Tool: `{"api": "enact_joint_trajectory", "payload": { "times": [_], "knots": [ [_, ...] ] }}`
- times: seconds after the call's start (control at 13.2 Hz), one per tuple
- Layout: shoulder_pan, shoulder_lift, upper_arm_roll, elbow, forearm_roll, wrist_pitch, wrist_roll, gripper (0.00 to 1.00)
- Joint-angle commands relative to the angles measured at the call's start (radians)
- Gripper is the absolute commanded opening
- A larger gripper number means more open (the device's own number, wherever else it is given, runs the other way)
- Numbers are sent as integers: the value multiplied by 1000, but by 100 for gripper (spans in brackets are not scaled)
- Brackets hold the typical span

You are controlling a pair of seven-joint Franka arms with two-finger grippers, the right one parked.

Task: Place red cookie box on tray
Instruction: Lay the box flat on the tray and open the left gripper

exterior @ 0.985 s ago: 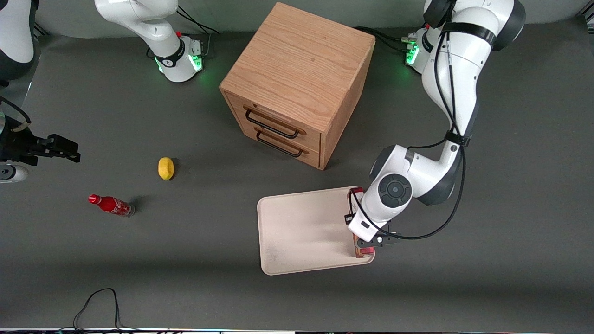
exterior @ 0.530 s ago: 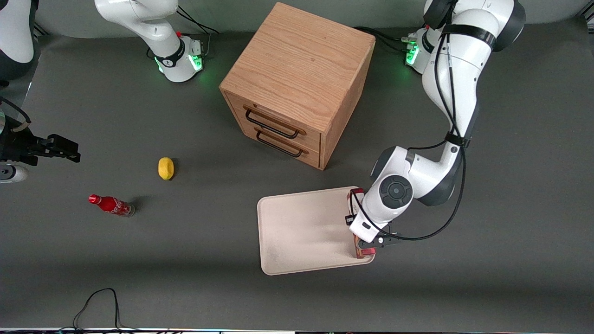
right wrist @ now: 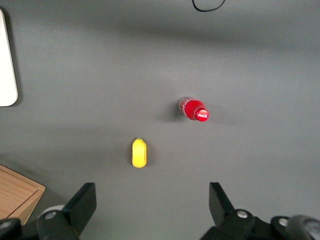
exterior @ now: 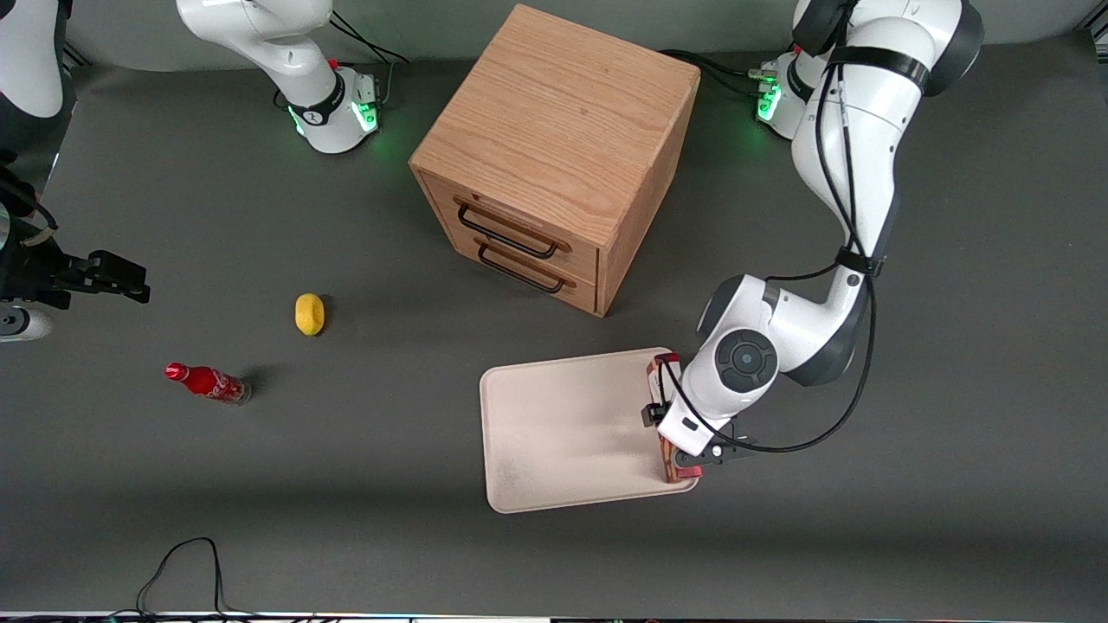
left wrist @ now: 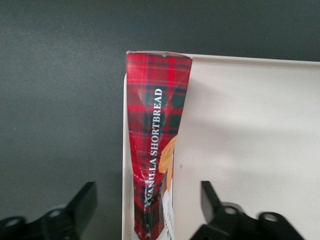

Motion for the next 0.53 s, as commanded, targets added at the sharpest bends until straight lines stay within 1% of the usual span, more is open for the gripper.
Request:
{"api": "enact_joint_trajectory", "payload": {
  "times": [0.0,0.08,0.15,0.3,0.45],
  "knots": [
    [9,-77,-1,-18,17,-112,-3,100],
    [14,-126,-1,-24,19,-179,9,100],
    [29,-194,-3,-72,17,-195,39,100],
    [59,-399,-4,-293,2,-147,78,100],
    [93,-575,0,-448,-7,-177,143,100]
  ]
}}
